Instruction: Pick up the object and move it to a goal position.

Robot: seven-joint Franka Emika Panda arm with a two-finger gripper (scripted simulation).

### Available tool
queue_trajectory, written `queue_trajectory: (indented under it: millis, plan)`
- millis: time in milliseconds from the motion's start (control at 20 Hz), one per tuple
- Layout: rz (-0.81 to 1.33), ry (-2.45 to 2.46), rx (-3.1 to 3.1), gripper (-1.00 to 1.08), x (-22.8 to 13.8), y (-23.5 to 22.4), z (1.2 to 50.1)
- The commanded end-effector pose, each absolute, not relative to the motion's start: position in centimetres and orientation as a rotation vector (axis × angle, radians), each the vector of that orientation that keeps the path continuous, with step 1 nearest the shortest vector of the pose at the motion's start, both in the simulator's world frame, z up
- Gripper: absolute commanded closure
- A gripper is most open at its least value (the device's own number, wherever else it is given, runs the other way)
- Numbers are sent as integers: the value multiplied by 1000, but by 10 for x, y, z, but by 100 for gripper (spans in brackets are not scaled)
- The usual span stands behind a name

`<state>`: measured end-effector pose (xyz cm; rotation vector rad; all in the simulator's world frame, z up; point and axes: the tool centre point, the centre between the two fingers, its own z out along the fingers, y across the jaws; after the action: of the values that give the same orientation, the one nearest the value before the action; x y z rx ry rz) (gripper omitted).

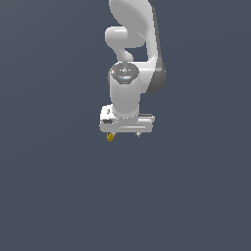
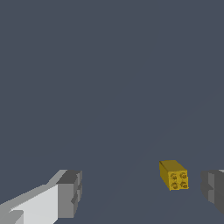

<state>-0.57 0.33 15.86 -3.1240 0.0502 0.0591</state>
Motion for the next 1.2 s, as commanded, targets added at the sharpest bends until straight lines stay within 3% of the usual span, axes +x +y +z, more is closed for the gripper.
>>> queue_trajectory:
  millis: [0, 500, 1150]
  plan:
    - [59, 50, -3124, -92, -6, 3, 159]
    - [-27, 146, -3112, -92, 8, -15, 181]
    - [-20, 98, -3120, -92, -6, -29, 159]
